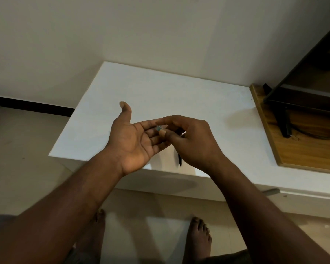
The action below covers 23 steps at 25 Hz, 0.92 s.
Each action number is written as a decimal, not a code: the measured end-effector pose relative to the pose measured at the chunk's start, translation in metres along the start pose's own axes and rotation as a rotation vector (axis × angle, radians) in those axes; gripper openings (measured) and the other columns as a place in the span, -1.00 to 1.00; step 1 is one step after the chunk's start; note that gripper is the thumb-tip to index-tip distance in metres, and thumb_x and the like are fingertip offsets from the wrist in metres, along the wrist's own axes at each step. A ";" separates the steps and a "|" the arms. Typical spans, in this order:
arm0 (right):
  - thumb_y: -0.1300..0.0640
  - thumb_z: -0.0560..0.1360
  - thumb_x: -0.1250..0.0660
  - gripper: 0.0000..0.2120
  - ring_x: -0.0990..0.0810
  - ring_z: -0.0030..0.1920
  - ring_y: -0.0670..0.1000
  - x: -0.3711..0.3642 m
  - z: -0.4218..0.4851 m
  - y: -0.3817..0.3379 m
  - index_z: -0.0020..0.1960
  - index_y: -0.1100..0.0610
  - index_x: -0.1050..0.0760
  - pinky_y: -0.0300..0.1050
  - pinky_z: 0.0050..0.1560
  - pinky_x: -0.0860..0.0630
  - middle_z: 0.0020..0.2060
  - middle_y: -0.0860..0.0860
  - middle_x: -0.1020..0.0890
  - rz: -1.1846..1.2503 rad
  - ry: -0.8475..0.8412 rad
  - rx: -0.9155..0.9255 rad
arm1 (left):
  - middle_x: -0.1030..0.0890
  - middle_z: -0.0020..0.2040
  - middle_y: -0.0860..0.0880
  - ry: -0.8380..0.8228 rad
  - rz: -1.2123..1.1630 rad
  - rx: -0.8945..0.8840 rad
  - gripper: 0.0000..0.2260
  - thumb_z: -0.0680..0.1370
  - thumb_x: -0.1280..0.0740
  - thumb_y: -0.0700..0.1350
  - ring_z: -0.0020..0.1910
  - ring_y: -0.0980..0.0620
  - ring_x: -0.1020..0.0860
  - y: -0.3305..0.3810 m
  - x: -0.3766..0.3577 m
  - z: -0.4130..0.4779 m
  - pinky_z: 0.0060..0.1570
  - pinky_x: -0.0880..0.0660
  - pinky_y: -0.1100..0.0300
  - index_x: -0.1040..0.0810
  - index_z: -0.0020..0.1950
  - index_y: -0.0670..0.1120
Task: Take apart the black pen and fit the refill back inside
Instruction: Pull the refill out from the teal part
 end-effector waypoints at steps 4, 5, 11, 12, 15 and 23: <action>0.13 0.56 -0.48 -0.82 -0.67 -0.10 -0.18 -0.002 -0.001 -0.002 0.14 -0.04 -0.70 -0.29 -0.07 -0.56 -0.14 -0.18 -0.74 -0.099 0.015 0.119 | -0.59 0.32 -0.35 -0.059 -0.021 0.030 0.00 0.49 0.01 0.53 0.29 -0.28 -0.60 0.002 -0.002 -0.003 0.30 -0.51 -0.16 -0.56 0.33 -0.36; 0.13 0.56 -0.48 -0.83 -0.67 -0.09 -0.17 -0.002 -0.001 -0.002 0.13 -0.03 -0.72 -0.27 -0.06 -0.57 -0.11 -0.16 -0.74 -0.125 0.024 0.142 | -0.59 0.32 -0.35 -0.062 -0.021 0.035 0.00 0.50 0.01 0.53 0.29 -0.28 -0.60 0.001 -0.003 -0.003 0.29 -0.52 -0.16 -0.55 0.35 -0.37; 0.15 0.58 -0.46 -0.73 -0.65 -0.02 -0.17 0.000 -0.001 -0.003 0.26 -0.02 -0.68 -0.37 0.01 -0.55 -0.03 -0.13 -0.74 -0.166 0.072 0.177 | -0.61 0.31 -0.33 -0.027 -0.014 0.049 -0.05 0.52 -0.02 0.51 0.29 -0.26 -0.61 -0.001 -0.005 -0.003 0.34 -0.49 -0.14 -0.48 0.40 -0.33; 0.16 0.58 -0.46 -0.73 -0.66 -0.03 -0.16 0.001 -0.001 -0.003 0.25 -0.01 -0.69 -0.30 0.02 -0.58 -0.03 -0.11 -0.74 -0.171 0.074 0.189 | -0.61 0.31 -0.32 -0.023 -0.012 0.049 -0.06 0.52 -0.02 0.51 0.30 -0.25 -0.60 -0.001 -0.005 -0.004 0.36 -0.48 -0.14 -0.48 0.40 -0.33; 0.15 0.58 -0.46 -0.71 -0.66 -0.03 -0.15 0.001 -0.002 -0.004 0.29 -0.01 -0.67 -0.28 0.05 -0.60 -0.04 -0.11 -0.73 -0.168 0.090 0.179 | -0.61 0.30 -0.32 -0.011 0.000 0.046 -0.06 0.53 -0.03 0.50 0.29 -0.25 -0.61 -0.001 -0.006 -0.004 0.33 -0.49 -0.14 -0.49 0.39 -0.33; 0.14 0.58 -0.46 -0.77 -0.65 -0.03 -0.16 0.001 -0.001 -0.003 0.22 0.01 -0.71 -0.27 0.02 -0.58 -0.04 -0.11 -0.74 -0.209 0.083 0.183 | -0.62 0.29 -0.33 -0.011 0.026 0.042 -0.06 0.53 -0.02 0.50 0.27 -0.26 -0.62 -0.001 -0.007 -0.004 0.27 -0.56 -0.13 -0.51 0.37 -0.35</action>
Point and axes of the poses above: each hand's wrist, its own z-axis towards the middle knuckle, its own x-axis out of the back of the hand, y = z × x, the point moved 1 cm from there along z, towards the middle knuckle
